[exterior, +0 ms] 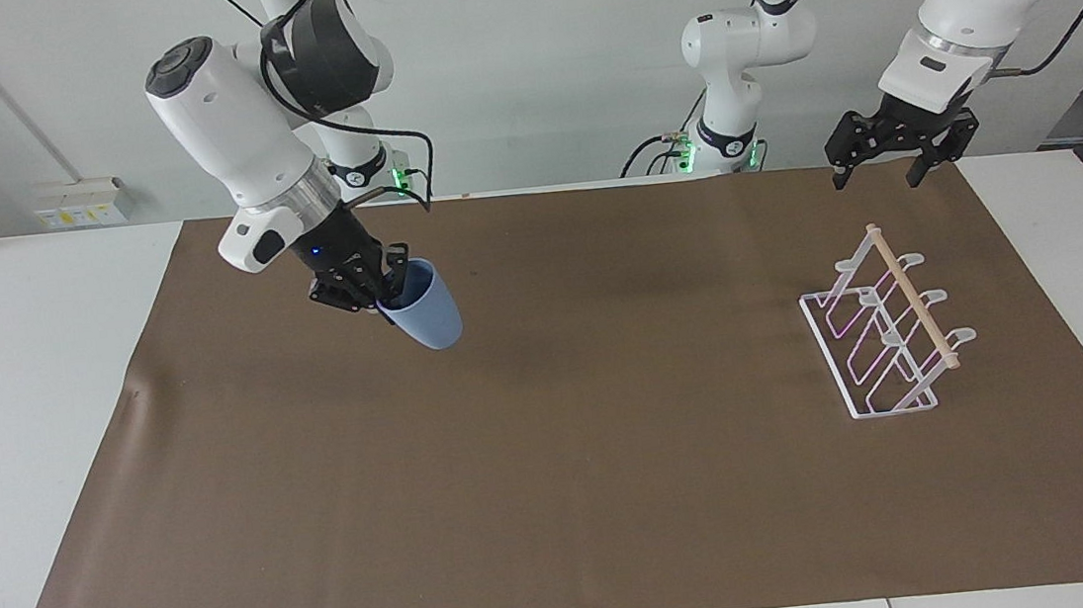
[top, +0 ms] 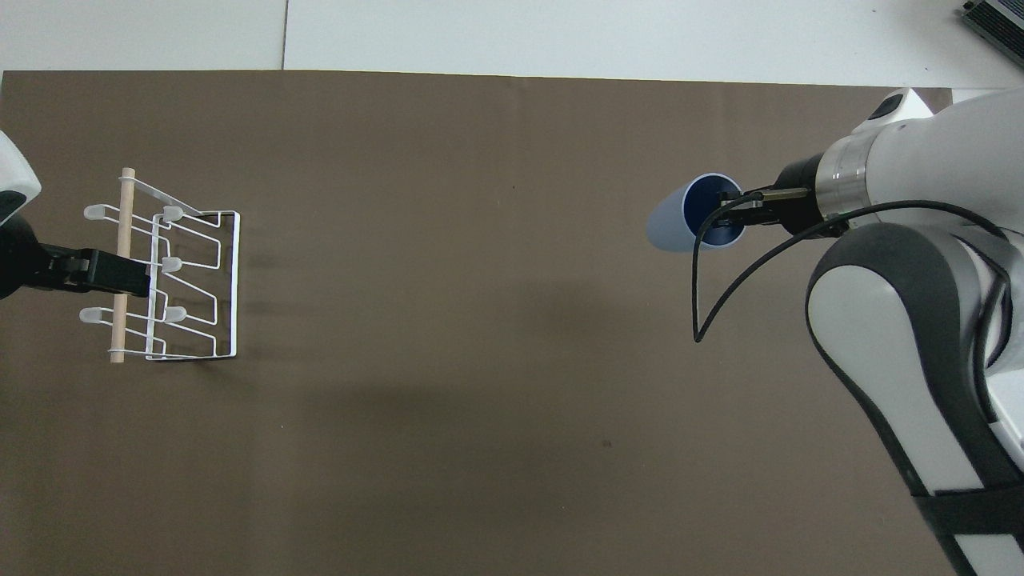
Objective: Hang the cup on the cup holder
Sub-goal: 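Lift the cup with the right gripper while the left gripper rises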
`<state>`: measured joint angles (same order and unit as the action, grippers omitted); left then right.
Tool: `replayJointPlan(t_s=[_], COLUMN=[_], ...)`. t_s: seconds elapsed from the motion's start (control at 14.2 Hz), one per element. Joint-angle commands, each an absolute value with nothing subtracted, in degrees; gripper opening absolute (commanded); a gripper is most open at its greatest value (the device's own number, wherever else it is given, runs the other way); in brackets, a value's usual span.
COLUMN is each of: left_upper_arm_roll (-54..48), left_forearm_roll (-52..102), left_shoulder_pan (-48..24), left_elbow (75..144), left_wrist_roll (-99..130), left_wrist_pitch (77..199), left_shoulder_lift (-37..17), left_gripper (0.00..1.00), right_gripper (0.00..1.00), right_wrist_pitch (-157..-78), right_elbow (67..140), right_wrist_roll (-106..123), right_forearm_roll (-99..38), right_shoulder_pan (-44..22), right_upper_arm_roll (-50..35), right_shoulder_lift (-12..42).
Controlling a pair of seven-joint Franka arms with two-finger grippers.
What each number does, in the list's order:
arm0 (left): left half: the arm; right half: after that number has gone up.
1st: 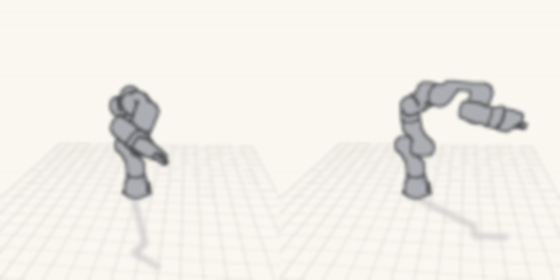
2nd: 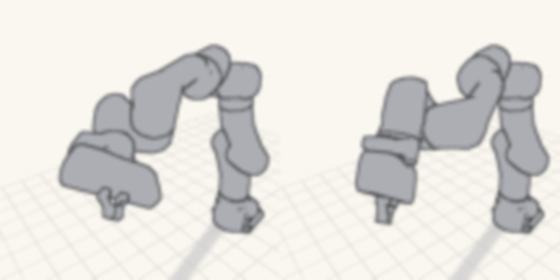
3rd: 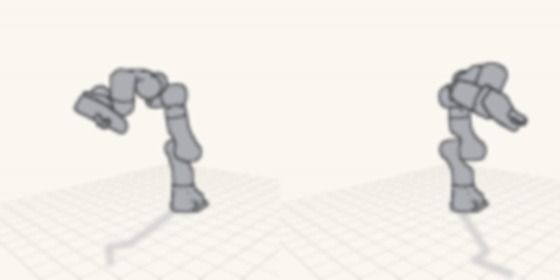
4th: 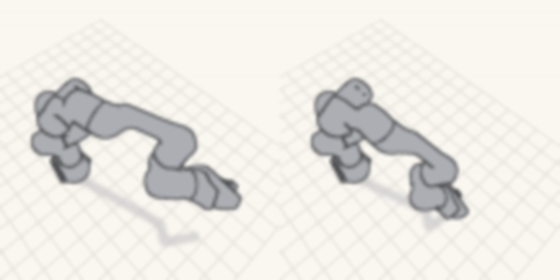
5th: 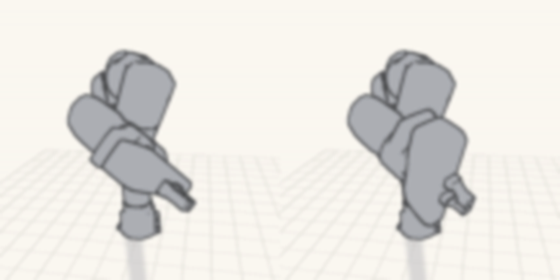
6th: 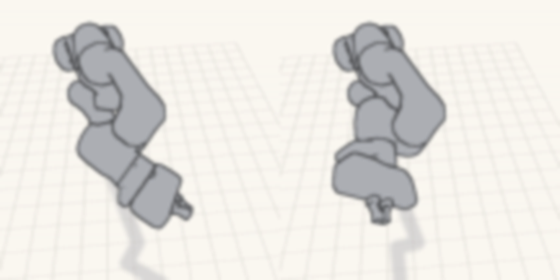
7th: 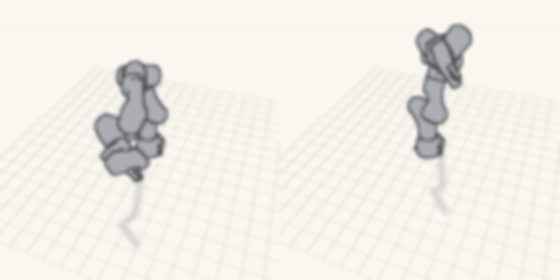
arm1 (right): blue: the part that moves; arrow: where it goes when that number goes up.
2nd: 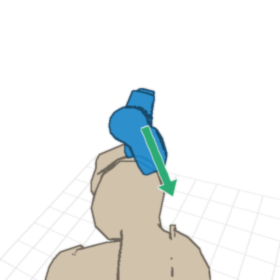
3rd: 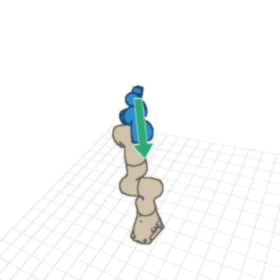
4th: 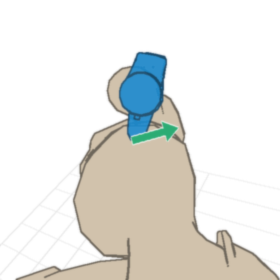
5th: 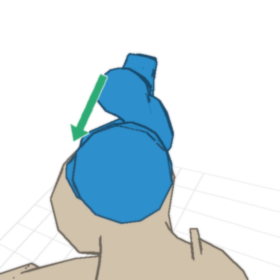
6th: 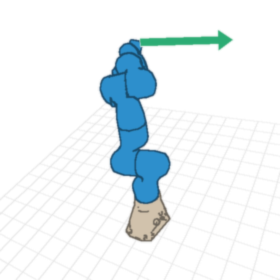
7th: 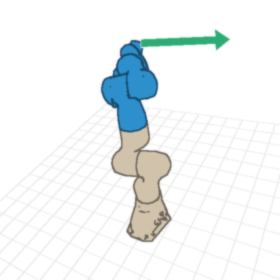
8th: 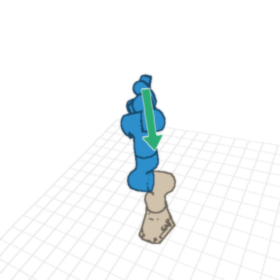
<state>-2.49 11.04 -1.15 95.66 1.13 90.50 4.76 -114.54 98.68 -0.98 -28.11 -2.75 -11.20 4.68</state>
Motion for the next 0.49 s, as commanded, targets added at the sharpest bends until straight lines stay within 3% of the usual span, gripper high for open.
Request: replayJointPlan(t_s=[0.0,0.21,0.42], left_upper_arm_roll=[-2.29,-2.37,-2.37], left_forearm_roll=[19.56,27.48,38.12], left_shoulder_pan=[1.74,2.55,2.55], left_elbow=[97.47,98.95,104.57], left_wrist_roll=[7.53,20.17,33.89], left_wrist_pitch=[91.67,92.98,95.97], left_shoulder_lift=[6.33,6.76,9.66], left_gripper=[1.00,1.00,1.00], right_gripper=[0.00,0.00,0.00], right_wrist_pitch=[-114.61,-114.78,-123.88], right_elbow=[98.44,98.61,99.58], right_wrist_roll=[-1.41,-1.49,-3.67], right_forearm_roll=[-36.62,-44.54,-49.91], right_shoulder_pan=[-2.11,-2.11,-2.89], right_upper_arm_roll=[-13.62,-15.81,-21.07], right_shoulder_lift=[4.22,3.87,3.69])
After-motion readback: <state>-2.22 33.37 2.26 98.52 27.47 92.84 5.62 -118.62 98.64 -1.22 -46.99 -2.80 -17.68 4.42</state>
